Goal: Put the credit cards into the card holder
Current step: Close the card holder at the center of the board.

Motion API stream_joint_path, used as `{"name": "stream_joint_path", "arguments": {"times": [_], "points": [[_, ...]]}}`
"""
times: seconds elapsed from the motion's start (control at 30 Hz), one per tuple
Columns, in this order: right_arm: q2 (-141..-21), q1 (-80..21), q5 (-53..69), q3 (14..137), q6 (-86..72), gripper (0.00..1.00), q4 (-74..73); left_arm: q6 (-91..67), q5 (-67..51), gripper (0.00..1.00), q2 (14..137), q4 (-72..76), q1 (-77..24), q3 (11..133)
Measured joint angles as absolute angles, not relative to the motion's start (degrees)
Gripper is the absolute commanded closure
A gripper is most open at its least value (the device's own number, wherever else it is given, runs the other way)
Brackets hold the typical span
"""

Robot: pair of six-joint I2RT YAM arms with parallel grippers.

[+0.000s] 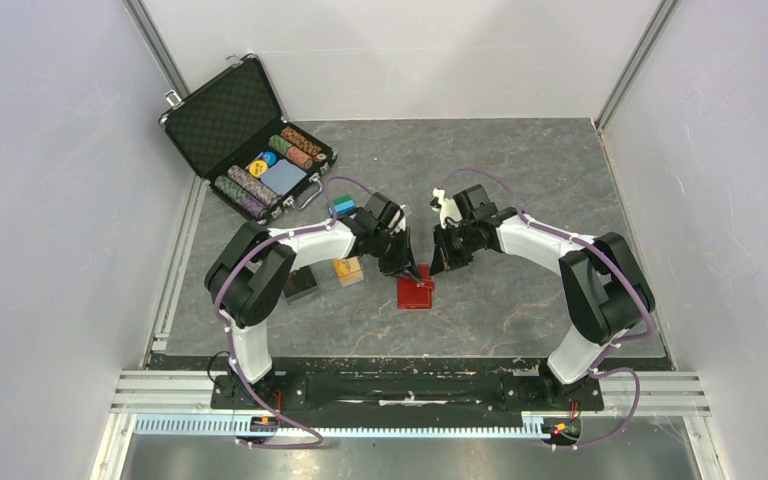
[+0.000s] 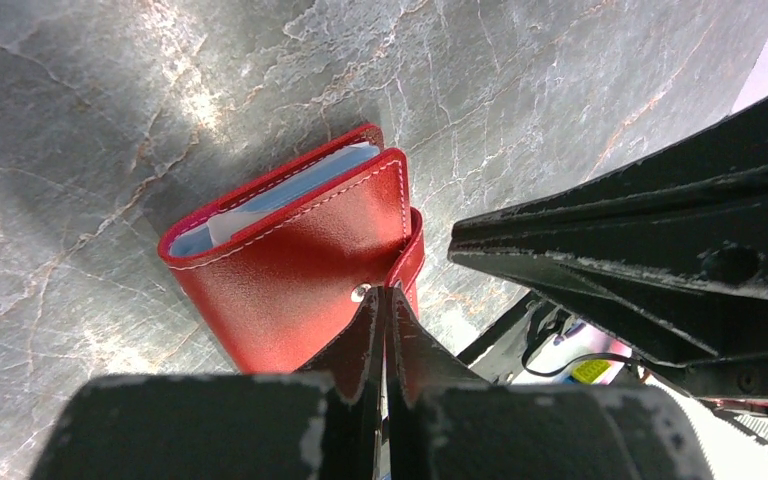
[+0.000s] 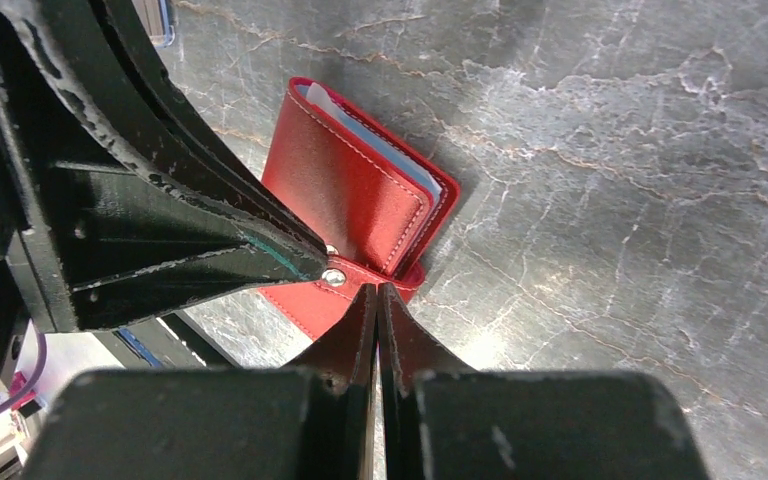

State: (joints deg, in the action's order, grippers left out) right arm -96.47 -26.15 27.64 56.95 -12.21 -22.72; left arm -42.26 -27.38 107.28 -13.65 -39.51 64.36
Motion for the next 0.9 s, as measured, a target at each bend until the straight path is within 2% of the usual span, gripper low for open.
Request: {"name": "stream_joint_path", "arguments": {"times": [0.37,0.9], "points": [[-96.47,-27.7,28.8,56.97,-12.51,1.0,-21.47,-39.24,-22.92,0.98,107.28,-20.45,-41.23,69.52],[-97.06,-28.69,28.93,56.97,-13.06,1.0,-20.4,-37.8,-17.87,0.98,107.28,-25.5,-41.6,70.13]]}}
